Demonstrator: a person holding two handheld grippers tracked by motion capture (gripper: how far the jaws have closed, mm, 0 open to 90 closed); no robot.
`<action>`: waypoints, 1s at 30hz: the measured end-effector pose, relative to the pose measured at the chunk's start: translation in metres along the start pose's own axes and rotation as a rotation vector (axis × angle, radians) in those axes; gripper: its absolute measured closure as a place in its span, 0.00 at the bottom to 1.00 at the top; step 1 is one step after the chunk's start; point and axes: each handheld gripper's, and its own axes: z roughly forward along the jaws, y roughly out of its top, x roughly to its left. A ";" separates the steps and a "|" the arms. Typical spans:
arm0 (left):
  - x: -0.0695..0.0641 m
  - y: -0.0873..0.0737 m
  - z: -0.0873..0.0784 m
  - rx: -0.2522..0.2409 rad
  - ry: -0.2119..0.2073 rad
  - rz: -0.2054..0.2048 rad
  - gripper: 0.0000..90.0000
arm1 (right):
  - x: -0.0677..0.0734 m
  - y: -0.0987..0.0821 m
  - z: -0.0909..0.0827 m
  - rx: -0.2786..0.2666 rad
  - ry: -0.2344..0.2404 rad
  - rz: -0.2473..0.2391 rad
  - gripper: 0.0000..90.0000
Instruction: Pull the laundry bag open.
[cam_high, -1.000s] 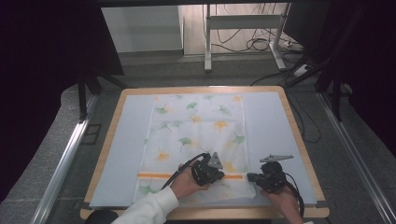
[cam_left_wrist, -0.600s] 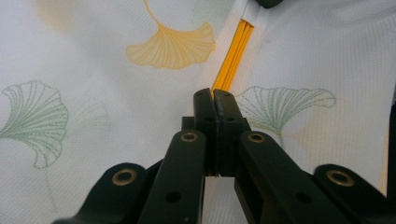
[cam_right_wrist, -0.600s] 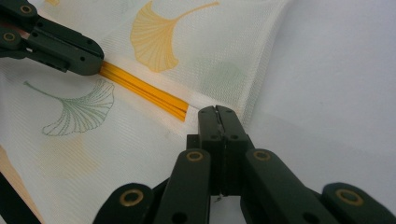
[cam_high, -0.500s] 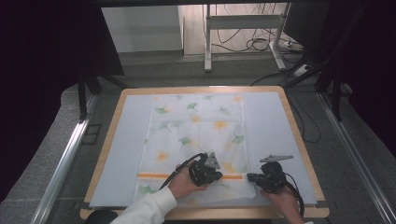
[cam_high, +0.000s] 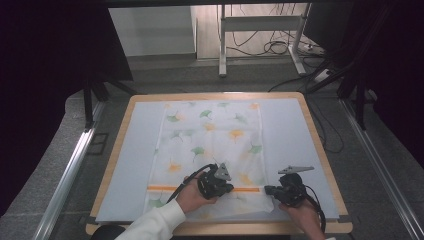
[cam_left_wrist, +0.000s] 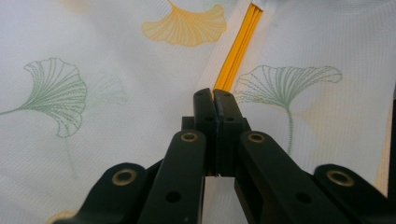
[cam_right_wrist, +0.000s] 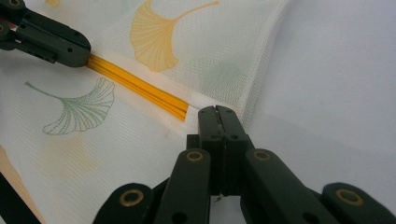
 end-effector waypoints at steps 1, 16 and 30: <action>0.000 -0.001 -0.001 -0.001 0.001 0.003 1.00 | 0.000 0.000 0.000 0.000 0.000 0.000 1.00; 0.007 -0.015 -0.013 0.009 0.013 -0.023 1.00 | 0.000 0.000 0.000 -0.002 0.002 -0.003 1.00; 0.015 -0.029 -0.026 0.023 0.034 -0.052 1.00 | -0.001 0.000 0.000 -0.002 0.002 -0.002 1.00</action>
